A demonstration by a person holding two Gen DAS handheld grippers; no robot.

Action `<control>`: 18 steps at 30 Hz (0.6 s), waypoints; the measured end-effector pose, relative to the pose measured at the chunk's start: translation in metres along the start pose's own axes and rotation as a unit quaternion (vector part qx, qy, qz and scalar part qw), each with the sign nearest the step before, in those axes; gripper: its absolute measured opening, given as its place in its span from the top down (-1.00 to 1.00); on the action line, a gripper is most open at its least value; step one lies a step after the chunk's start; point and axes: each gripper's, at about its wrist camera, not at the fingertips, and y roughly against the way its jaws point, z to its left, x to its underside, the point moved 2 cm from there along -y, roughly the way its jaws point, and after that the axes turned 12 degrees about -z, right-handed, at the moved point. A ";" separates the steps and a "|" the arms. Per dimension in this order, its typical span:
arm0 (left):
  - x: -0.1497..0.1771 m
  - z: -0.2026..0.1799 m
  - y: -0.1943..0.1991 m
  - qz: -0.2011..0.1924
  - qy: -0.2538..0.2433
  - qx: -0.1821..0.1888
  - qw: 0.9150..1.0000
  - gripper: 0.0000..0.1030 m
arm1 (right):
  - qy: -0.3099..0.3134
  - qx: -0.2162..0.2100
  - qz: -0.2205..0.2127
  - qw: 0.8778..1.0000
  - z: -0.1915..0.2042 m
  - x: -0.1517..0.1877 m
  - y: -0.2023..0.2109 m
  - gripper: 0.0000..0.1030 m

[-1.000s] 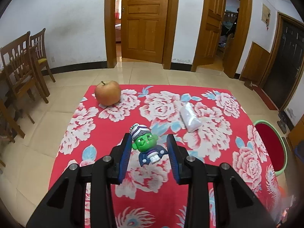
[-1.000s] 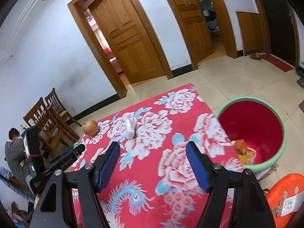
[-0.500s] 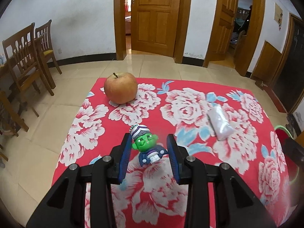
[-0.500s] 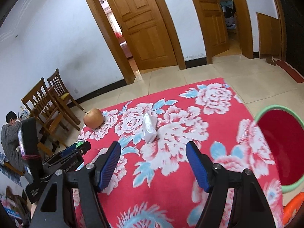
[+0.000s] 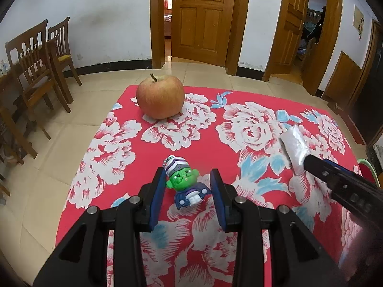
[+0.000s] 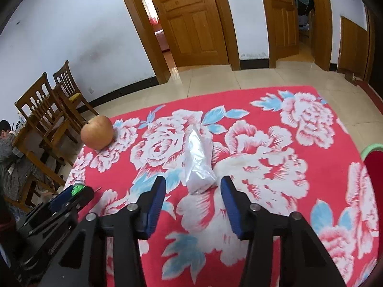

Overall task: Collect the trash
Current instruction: 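Grasp the white plastic bag with the right tool while the left tool holds the toy, then carry the toy and plastic bag over the red bucket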

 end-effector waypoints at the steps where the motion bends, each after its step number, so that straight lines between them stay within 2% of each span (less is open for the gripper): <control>1: 0.000 0.000 0.000 0.000 0.001 0.000 1.000 0.26 | 0.000 0.000 0.002 1.000 0.000 0.001 -0.003 0.07; 7: 0.003 -0.002 0.000 0.001 0.001 0.008 1.000 0.26 | -0.006 0.001 0.016 1.000 -0.001 0.006 -0.021 0.23; 9: 0.004 -0.002 0.000 0.002 0.001 0.009 1.000 0.26 | -0.003 0.005 0.011 1.000 0.000 0.007 -0.022 0.40; 18: 0.004 -0.001 0.000 0.003 0.005 0.008 1.000 0.26 | 0.006 0.002 0.000 1.000 0.002 0.008 -0.015 0.55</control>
